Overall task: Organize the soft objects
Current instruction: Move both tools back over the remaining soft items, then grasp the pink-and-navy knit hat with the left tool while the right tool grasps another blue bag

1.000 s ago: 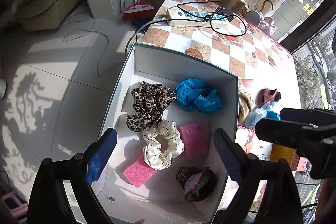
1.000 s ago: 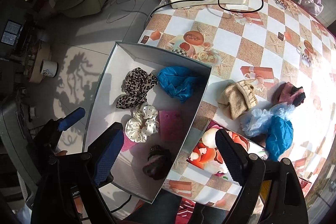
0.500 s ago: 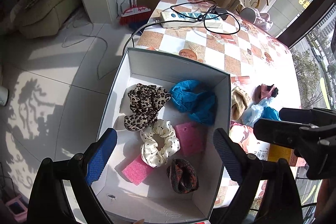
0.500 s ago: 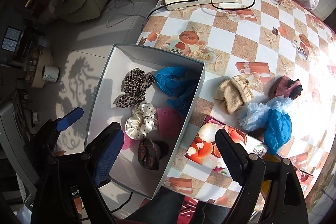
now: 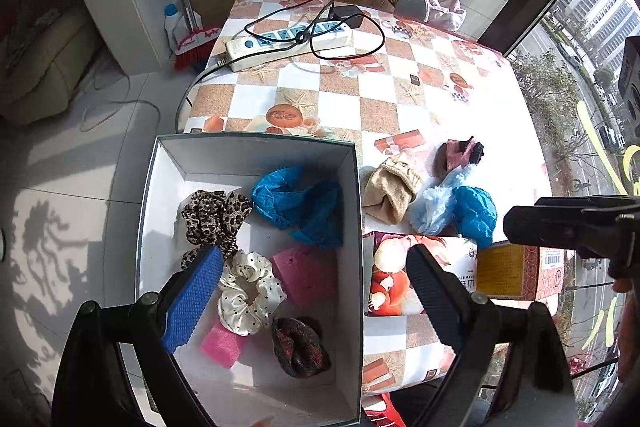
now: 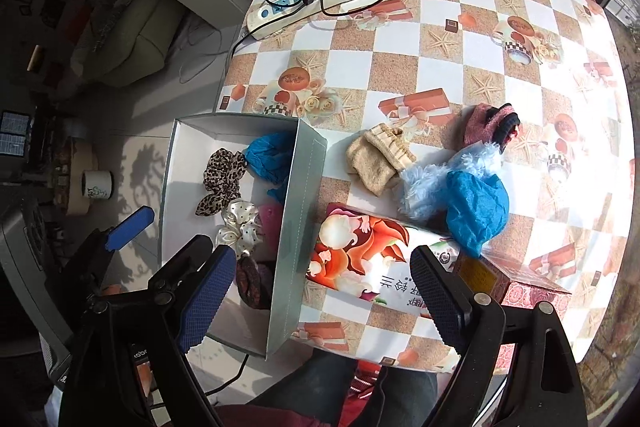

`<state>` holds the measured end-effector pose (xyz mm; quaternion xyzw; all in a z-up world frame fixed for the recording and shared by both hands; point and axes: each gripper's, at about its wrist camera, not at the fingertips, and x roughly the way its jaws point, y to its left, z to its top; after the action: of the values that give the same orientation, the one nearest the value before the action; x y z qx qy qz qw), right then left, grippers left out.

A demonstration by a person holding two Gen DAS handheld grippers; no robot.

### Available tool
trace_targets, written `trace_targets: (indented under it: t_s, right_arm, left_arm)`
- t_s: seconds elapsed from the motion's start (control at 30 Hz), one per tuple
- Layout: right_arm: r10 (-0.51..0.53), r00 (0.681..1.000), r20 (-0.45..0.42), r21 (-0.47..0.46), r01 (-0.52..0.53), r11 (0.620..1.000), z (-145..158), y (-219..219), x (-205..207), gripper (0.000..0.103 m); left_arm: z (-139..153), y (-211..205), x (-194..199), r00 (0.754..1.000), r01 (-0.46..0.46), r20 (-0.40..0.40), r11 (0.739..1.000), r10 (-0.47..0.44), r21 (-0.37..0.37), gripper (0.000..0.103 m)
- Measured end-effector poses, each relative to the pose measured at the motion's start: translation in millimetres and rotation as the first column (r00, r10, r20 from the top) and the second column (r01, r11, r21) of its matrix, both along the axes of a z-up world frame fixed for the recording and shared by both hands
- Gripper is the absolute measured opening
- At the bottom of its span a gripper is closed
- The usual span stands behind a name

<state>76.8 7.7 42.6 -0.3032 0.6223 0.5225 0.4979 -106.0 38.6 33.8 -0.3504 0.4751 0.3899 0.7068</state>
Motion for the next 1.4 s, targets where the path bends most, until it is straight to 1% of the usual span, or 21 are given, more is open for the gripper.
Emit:
trace_targets:
  t_s: [0.13, 0.27, 0.33, 0.43, 0.6, 0.73, 0.83, 0.9, 0.93, 1.0, 1.03, 1.07, 1.1, 1.13, 1.2, 1.3, 1.4]
  right_arm:
    - [-0.103, 0.995, -0.008, -0.017, 0.103, 0.995, 6, -14, 49, 0.090]
    - [-0.185, 0.982, 0.026, -0.050, 0.186, 0.981, 2, -28, 99, 0.090]
    - [-0.201, 0.979, 0.038, -0.080, 0.203, 0.976, -6, -32, 118, 0.090]
    - [-0.190, 0.981, 0.052, -0.135, 0.195, 0.971, -24, -33, 139, 0.090]
    - [-0.130, 0.991, 0.019, -0.240, 0.131, 0.962, -65, -21, 155, 0.090]
    - [-0.062, 0.997, -0.055, -0.320, 0.041, 0.947, -103, 2, 151, 0.090]
    - [0.004, 0.992, -0.129, -0.367, -0.051, 0.929, -132, 23, 138, 0.090]
    - [0.069, 0.981, -0.178, -0.401, -0.137, 0.906, -151, 35, 125, 0.090]
    - [0.109, 0.976, -0.189, -0.421, -0.181, 0.889, -162, 40, 117, 0.090]
    - [0.190, 0.965, -0.181, -0.461, -0.254, 0.850, -180, 45, 105, 0.090]
    - [0.227, 0.957, -0.180, -0.486, -0.287, 0.825, -189, 45, 101, 0.090]
    - [0.254, 0.950, -0.181, -0.509, -0.312, 0.802, -198, 44, 100, 0.090]
    - [0.271, 0.947, -0.174, -0.527, -0.322, 0.787, -205, 43, 101, 0.090]
    - [0.279, 0.948, -0.155, -0.544, -0.318, 0.776, -211, 41, 105, 0.090]
    - [0.255, 0.960, -0.118, -0.567, -0.276, 0.776, -221, 33, 121, 0.090]
    - [0.179, 0.983, -0.046, -0.580, -0.172, 0.796, -227, 15, 156, 0.090]
    - [0.105, 0.994, 0.031, -0.574, -0.068, 0.816, -228, -11, 193, 0.090]
  left_arm:
    - [-6, -3, 35, 0.996, 0.090, -0.028, 0.996, -0.090, -0.012, 0.095]
    - [-16, -4, 63, 0.987, 0.148, -0.050, 0.988, -0.150, -0.038, 0.095]
    - [-19, -4, 74, 0.984, 0.164, -0.060, 0.986, -0.166, -0.044, 0.095]
    - [-22, -4, 85, 0.981, 0.175, -0.072, 0.983, -0.178, -0.053, 0.095]
    - [-30, -2, 96, 0.976, 0.176, -0.120, 0.982, -0.183, -0.065, 0.095]
    - [-38, 0, 102, 0.973, 0.165, -0.150, 0.982, -0.176, -0.087, 0.095]
    - [-43, 3, 107, 0.969, 0.153, -0.182, 0.984, -0.167, -0.089, 0.095]
    - [-47, 5, 110, 0.968, 0.140, -0.195, 0.986, -0.157, -0.095, 0.095]
    - [-49, 6, 113, 0.968, 0.133, -0.201, 0.986, -0.151, -0.099, 0.095]
    - [-53, 9, 118, 0.967, 0.121, -0.212, 0.987, -0.141, -0.104, 0.095]
    - [-55, 9, 120, 0.967, 0.118, -0.215, 0.987, -0.139, -0.109, 0.095]
    - [-57, 10, 123, 0.966, 0.116, -0.218, 0.987, -0.139, -0.114, 0.095]
    - [-59, 11, 126, 0.965, 0.117, -0.222, 0.986, -0.141, -0.118, 0.095]
    - [-61, 12, 130, 0.963, 0.121, -0.227, 0.985, -0.146, -0.121, 0.095]
    - [-64, 14, 138, 0.959, 0.134, -0.234, 0.983, -0.161, -0.128, 0.095]
    - [-66, 17, 153, 0.951, 0.163, -0.242, 0.977, -0.192, -0.135, 0.095]
    - [-69, 21, 171, 0.942, 0.200, -0.244, 0.970, -0.230, -0.142, 0.095]
